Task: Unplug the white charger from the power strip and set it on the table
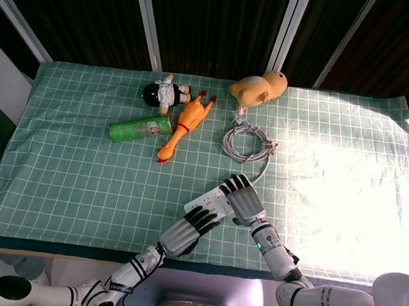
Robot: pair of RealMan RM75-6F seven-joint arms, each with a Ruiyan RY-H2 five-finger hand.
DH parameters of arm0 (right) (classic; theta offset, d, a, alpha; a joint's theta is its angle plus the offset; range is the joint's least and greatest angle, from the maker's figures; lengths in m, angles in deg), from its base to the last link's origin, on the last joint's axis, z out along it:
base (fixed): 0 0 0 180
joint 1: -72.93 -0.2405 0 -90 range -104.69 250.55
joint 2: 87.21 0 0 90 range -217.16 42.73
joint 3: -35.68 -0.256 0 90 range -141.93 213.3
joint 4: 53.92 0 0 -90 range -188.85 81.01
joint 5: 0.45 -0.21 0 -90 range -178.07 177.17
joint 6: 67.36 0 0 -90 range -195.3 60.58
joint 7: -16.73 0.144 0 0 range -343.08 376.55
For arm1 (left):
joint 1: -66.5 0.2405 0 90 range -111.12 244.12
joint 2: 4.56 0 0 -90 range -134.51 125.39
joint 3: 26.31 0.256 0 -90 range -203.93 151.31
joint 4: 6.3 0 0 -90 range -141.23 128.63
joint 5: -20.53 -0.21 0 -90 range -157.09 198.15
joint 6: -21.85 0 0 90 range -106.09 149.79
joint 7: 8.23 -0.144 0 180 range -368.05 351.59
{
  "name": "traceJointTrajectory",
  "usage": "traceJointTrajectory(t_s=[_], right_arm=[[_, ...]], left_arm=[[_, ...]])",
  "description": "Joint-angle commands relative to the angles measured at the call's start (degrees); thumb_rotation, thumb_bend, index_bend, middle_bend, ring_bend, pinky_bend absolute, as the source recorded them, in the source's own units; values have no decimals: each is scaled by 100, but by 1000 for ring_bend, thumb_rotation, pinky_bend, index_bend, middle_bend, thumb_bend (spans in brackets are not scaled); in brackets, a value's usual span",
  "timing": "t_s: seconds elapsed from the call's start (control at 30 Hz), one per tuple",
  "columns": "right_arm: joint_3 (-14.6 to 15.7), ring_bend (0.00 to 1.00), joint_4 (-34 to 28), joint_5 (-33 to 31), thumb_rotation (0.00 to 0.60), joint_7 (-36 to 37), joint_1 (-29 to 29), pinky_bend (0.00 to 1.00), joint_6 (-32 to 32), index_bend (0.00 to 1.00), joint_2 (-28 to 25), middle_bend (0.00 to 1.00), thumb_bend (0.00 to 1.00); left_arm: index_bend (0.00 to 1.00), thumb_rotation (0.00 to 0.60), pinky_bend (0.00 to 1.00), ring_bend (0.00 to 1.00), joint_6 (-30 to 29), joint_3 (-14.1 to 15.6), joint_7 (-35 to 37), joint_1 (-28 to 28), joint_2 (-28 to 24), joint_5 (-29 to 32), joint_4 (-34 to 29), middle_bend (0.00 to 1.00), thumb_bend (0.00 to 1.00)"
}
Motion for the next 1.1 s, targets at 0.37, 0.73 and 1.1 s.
traceJointTrajectory(t_s=[0.37,0.73,1.1], right_arm=[[6,207,92,84,600,15,0,303,-117,486,128,344,370],[24,249,153,224,600,95,5,337,-157,539,222,369,373],[4,332,246,339,600,78,45,394,-311,687,334,456,398]], left_arm=[[0,600,37,0,-15,17,48,-8,-13,11,25,1,781],[0,600,38,0,-68,77,30,30,-28,2,-7,0,782],[0,600,37,0,-17,36,75,-28,-22,13,69,0,782]])
